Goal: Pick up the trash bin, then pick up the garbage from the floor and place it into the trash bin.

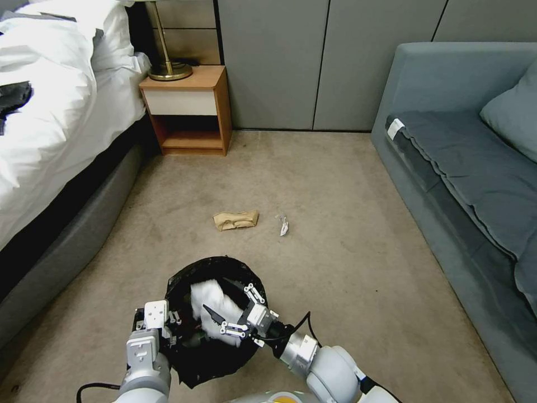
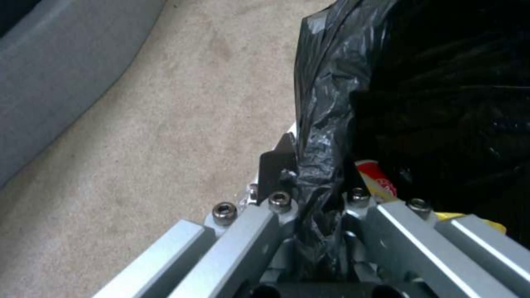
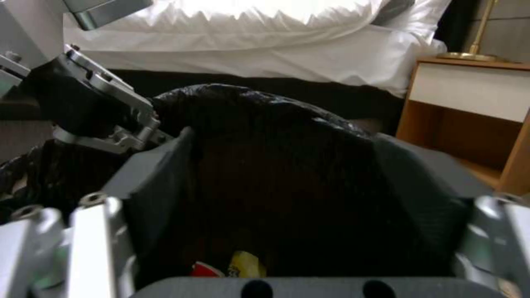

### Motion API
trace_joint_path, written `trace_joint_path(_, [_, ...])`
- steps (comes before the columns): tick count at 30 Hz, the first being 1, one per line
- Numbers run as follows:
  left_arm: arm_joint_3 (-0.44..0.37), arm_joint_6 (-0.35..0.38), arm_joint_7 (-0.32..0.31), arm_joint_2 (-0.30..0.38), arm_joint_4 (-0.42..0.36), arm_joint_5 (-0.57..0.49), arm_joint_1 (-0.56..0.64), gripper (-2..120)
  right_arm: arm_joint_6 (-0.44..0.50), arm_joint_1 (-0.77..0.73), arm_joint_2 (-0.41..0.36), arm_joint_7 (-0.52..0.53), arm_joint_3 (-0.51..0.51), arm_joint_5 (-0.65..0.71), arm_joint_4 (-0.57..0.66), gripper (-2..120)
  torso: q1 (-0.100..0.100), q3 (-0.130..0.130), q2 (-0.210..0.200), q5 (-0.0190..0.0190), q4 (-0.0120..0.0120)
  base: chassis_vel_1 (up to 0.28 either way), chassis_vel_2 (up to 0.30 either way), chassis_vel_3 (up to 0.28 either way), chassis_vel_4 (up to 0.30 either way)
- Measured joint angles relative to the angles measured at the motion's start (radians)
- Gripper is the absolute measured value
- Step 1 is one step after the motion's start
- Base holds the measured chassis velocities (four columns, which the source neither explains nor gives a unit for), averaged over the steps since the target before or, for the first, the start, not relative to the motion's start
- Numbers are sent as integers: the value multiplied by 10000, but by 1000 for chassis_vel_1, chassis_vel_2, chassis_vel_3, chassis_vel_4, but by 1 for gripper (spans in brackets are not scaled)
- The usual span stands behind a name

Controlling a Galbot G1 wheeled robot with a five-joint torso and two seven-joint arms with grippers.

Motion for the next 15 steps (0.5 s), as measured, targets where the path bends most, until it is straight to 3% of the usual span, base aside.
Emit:
trace_joint_path(8, [32, -7, 8, -17, -10, 22, -5, 0, 36, -96, -32, 3, 69, -25, 126, 110, 0, 0, 0, 0, 0, 0, 0, 0, 0])
trace_joint_path(15, [38, -9, 16, -6, -10, 27, -10, 0, 95, -147, -26, 173, 249, -54, 523, 114, 0, 0, 0, 0, 0, 0, 0, 0, 0])
